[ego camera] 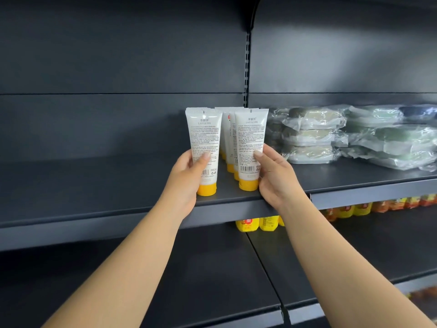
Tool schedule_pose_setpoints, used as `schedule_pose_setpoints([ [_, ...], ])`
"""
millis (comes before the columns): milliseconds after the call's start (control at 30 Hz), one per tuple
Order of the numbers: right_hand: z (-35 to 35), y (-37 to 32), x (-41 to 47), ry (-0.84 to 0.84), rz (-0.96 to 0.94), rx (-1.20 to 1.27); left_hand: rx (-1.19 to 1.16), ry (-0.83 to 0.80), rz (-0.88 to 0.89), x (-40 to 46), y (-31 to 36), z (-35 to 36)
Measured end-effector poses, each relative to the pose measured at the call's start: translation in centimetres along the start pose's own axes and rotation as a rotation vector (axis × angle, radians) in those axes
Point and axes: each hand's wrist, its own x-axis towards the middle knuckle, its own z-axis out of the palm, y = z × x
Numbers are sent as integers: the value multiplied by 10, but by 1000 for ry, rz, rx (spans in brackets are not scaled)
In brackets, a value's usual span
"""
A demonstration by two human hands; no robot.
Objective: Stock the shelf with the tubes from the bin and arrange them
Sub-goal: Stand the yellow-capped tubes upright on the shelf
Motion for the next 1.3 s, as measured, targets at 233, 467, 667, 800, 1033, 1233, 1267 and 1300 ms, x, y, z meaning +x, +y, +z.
schedule_pose_setpoints([
  [233,1,-16,-20,251,21,-196,18,-33,-67,-22,19,-2],
  [467,5,-43,-102,273,-184,-915,653,285,156,-101,36,-20],
  [667,7,-52,-192,44,-367,-1370,1204,308,300,-206,46,-31],
  [800,14,-50,-251,-24,-393,-1415,1390,267,291,-277,46,-40],
  [1033,47,-28,-324,-145,-345,-1425,1452,301,251,-368,40,-80],
  [1233,87,24,-379,-247,-229,-1458,1500,276,170,-422,28,-141],
  [1267,97,37,-390,-257,-205,-1446,1505,269,142,-433,24,-158],
  [1300,106,50,-401,-263,-187,-1435,1507,264,117,-443,20,-175],
])
